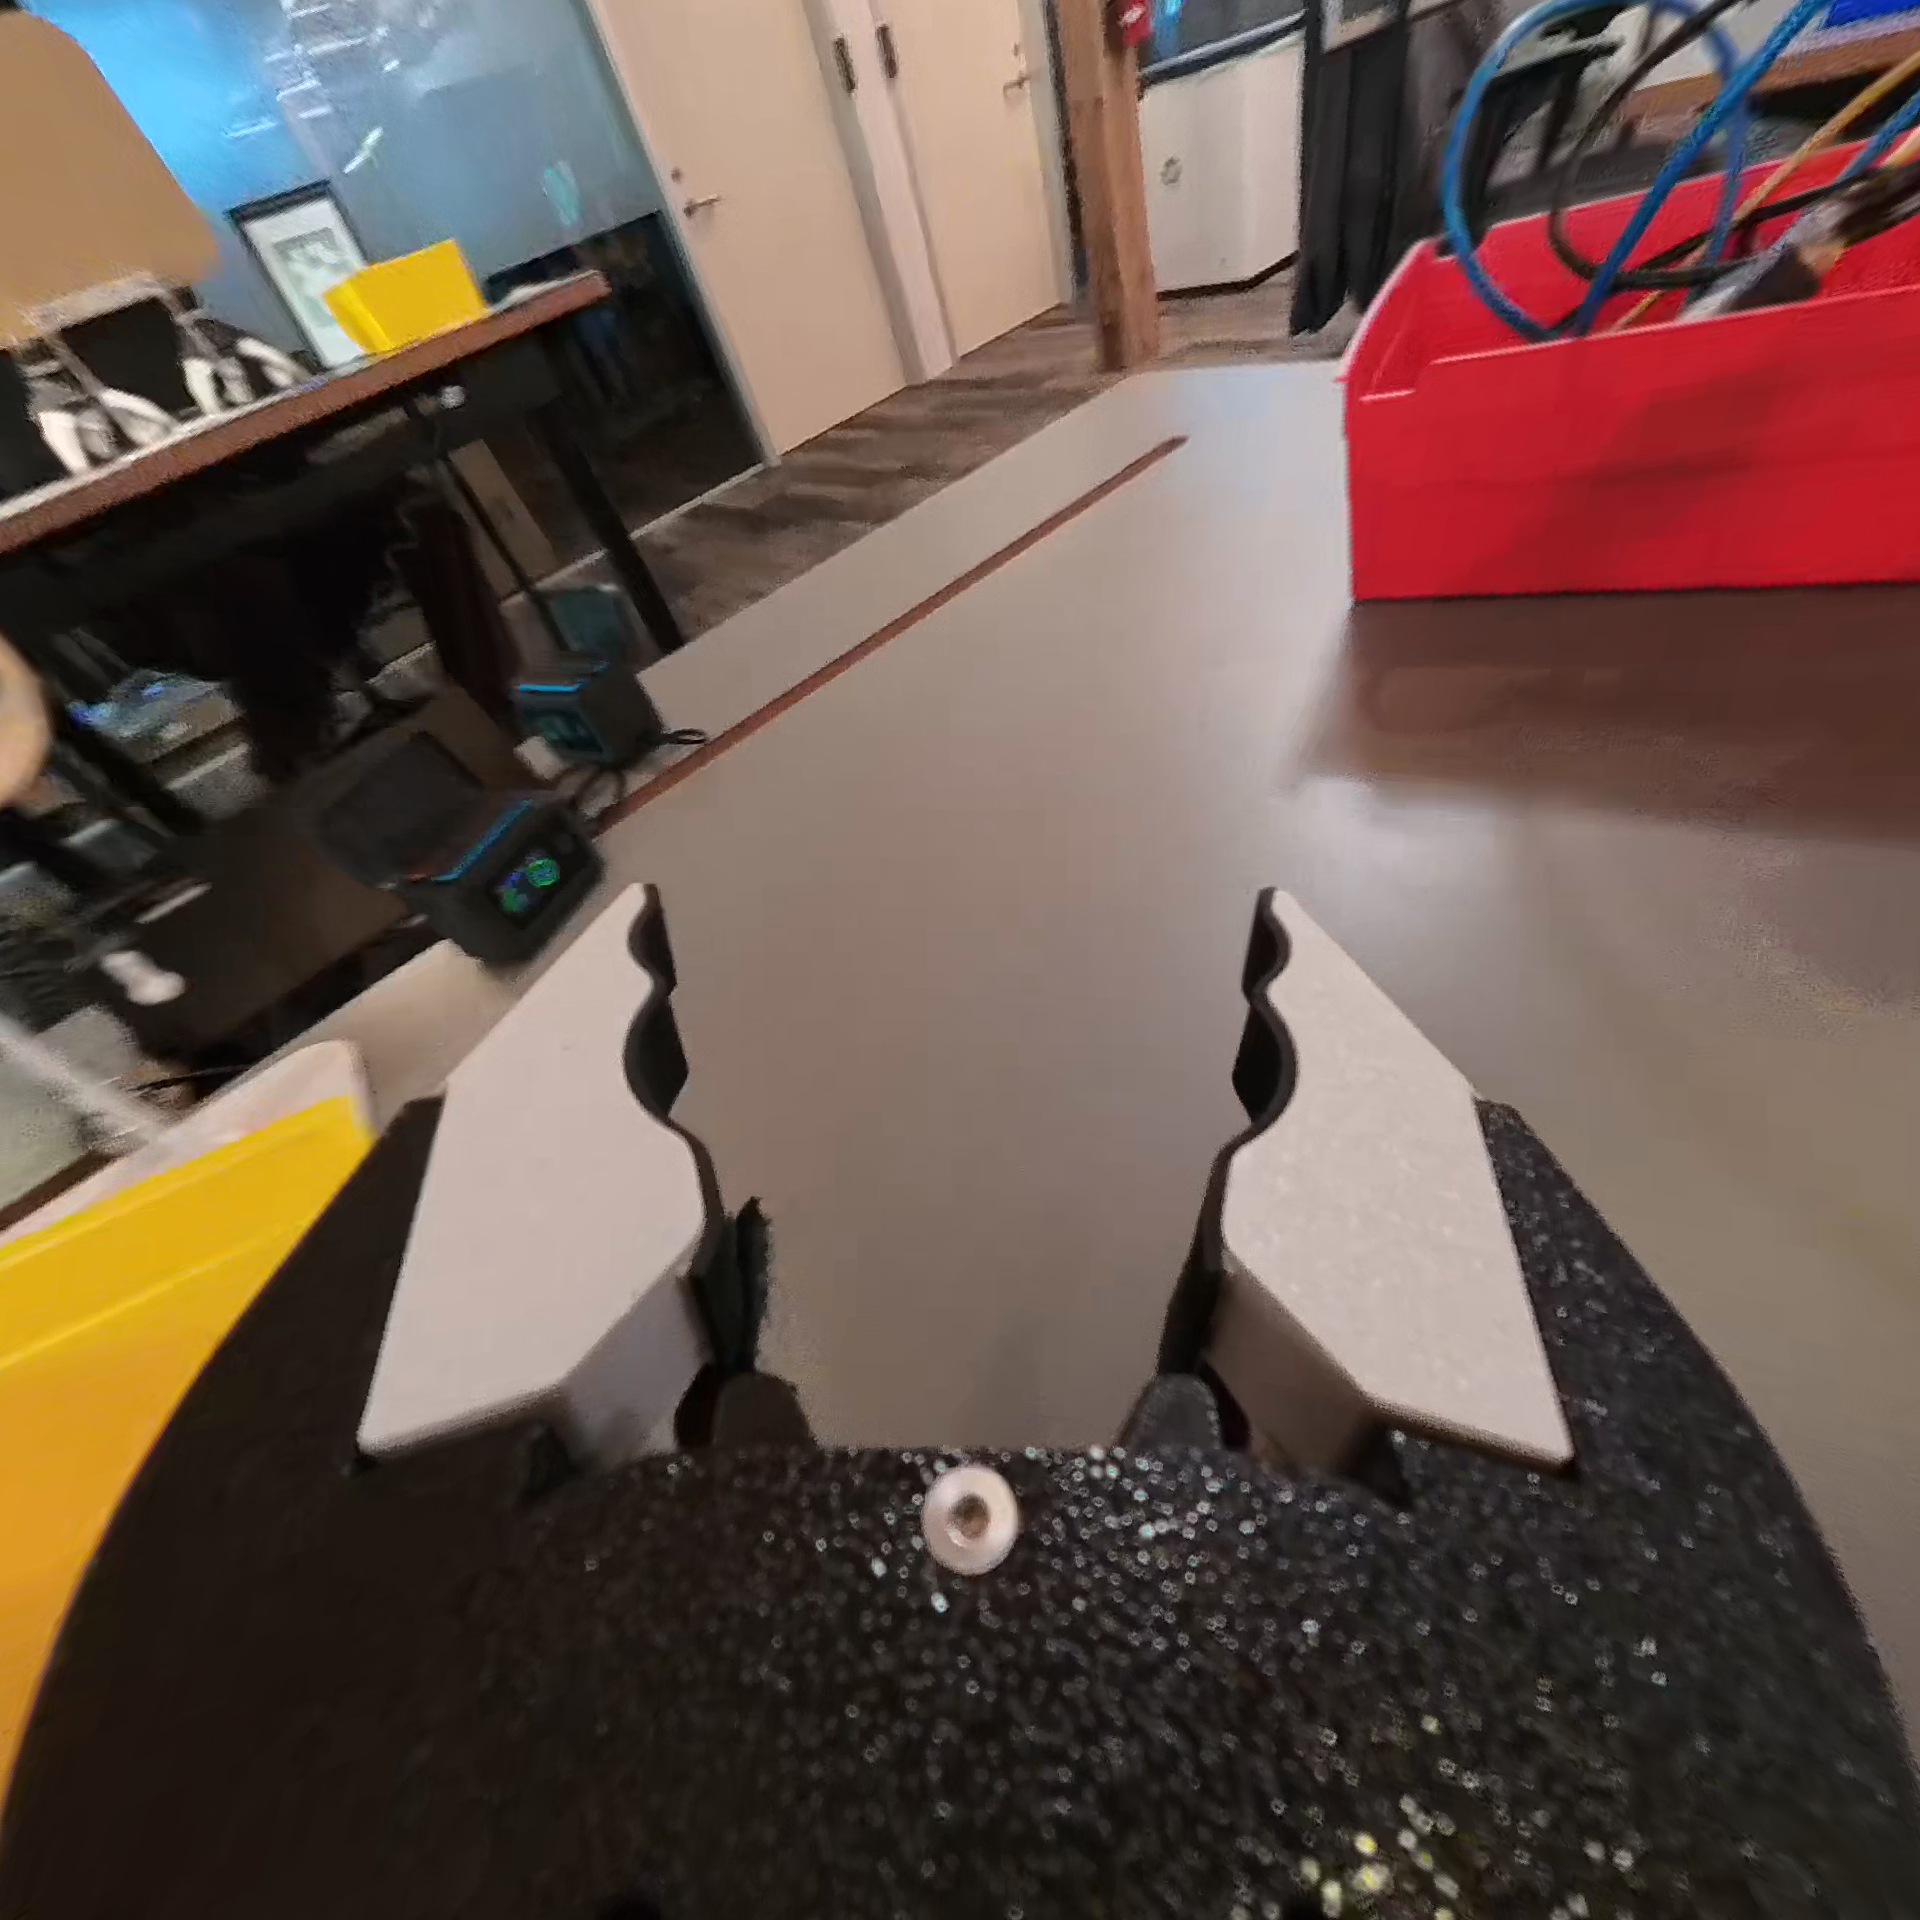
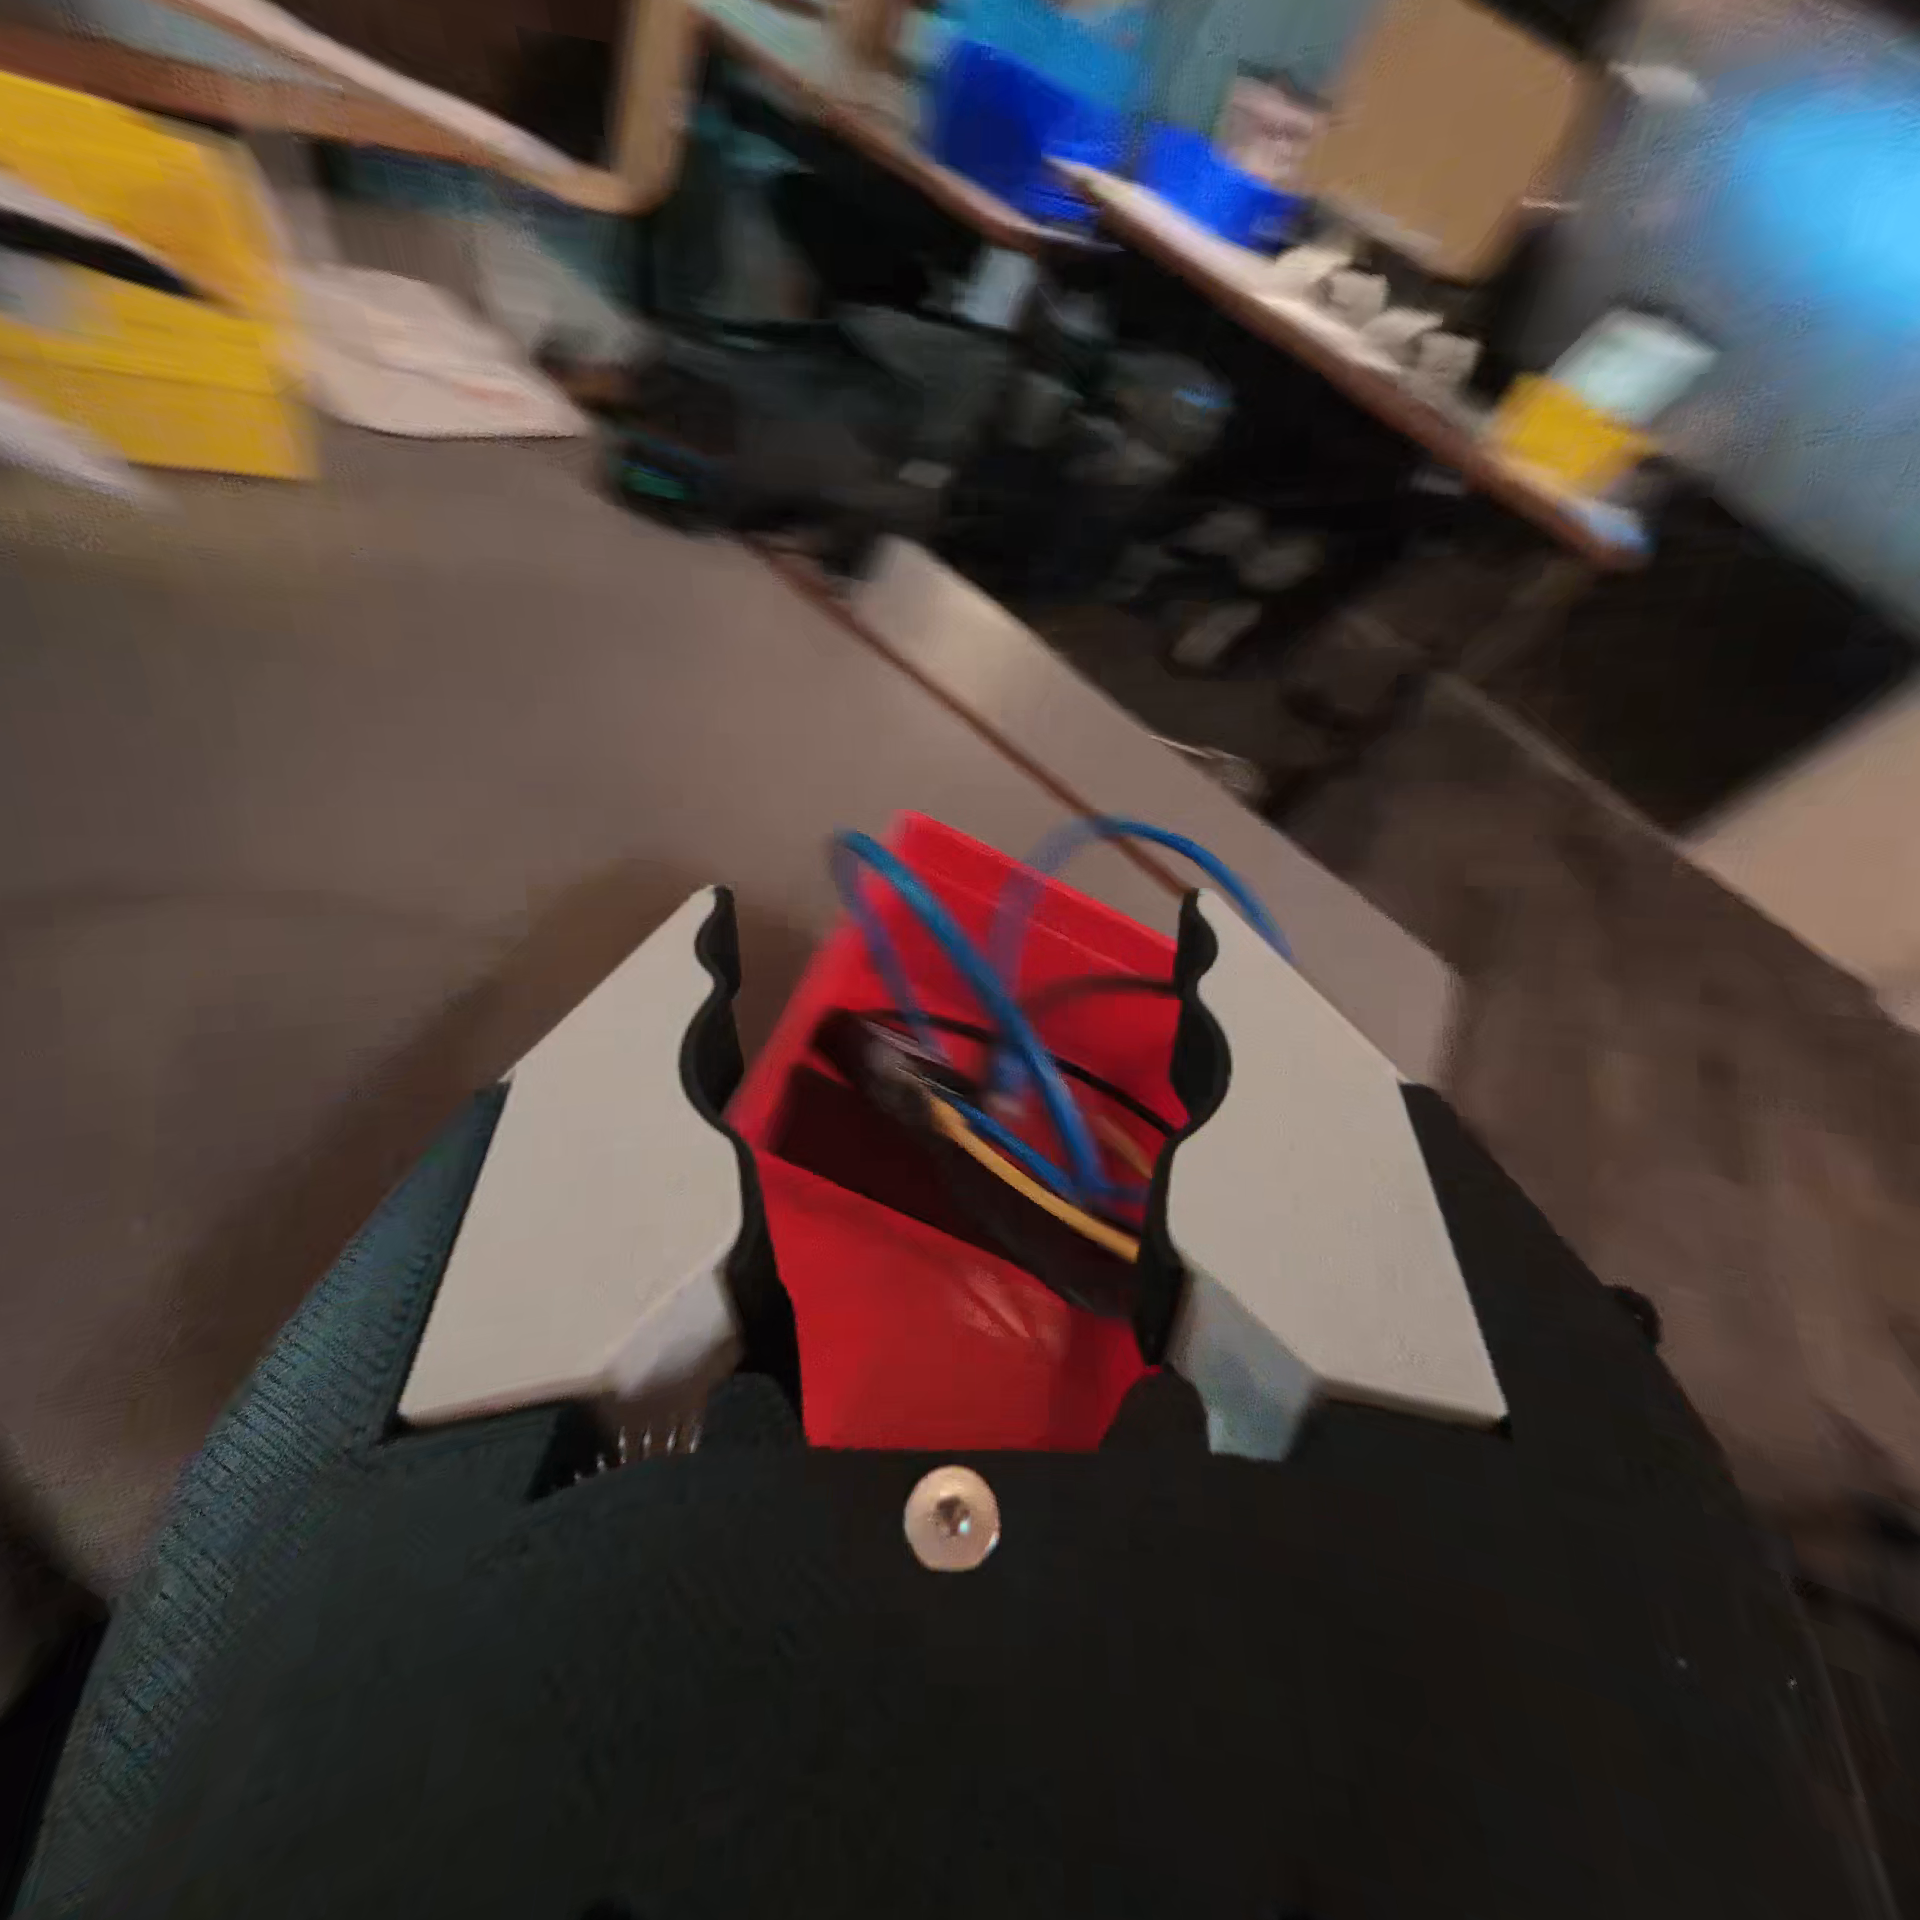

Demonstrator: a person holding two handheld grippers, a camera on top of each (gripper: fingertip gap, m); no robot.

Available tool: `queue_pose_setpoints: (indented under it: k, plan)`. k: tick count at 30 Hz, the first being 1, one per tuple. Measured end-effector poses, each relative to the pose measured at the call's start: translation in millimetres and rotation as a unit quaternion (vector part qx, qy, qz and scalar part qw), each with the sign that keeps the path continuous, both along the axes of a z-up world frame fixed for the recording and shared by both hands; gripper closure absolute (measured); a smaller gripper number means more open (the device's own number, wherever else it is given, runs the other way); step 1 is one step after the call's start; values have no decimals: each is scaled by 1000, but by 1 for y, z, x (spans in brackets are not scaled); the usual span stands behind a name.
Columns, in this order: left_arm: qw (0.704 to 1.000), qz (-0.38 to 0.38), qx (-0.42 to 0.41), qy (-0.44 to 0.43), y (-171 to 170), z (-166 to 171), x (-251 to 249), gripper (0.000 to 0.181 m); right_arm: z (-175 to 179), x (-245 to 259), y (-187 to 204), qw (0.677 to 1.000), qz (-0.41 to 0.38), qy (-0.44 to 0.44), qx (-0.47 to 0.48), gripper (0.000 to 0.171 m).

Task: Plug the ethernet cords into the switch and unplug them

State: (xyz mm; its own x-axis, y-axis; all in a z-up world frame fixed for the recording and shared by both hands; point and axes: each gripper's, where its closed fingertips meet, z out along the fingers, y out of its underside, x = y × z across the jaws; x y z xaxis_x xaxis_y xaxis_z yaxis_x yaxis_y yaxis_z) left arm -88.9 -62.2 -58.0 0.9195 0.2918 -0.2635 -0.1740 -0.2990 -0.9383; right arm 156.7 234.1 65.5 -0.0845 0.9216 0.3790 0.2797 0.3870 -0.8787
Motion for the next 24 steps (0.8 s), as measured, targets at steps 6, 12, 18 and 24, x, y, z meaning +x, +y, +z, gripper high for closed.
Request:
queue_pose_setpoints:
  k: [6, 12, 18, 24]
  plan:
    - [975, 178, -132, -8, -97, 11, -35, 53, -64, 71, 131, 968, -245, -59, 0, 85]
    - [887, 299, -351, -32, -228, -35, -51, 55, -146, 82, 180, 947, -257, -185, -49, 79]
    - [885, 213, -373, -181, -246, -89, -15, 139, -196, 71, 188, 923, -219, -295, -114, 112]
    - [861, 193, -443, -161, -257, -106, -3, 170, -204, 61, 188, 927, -202, -312, -52, 145]
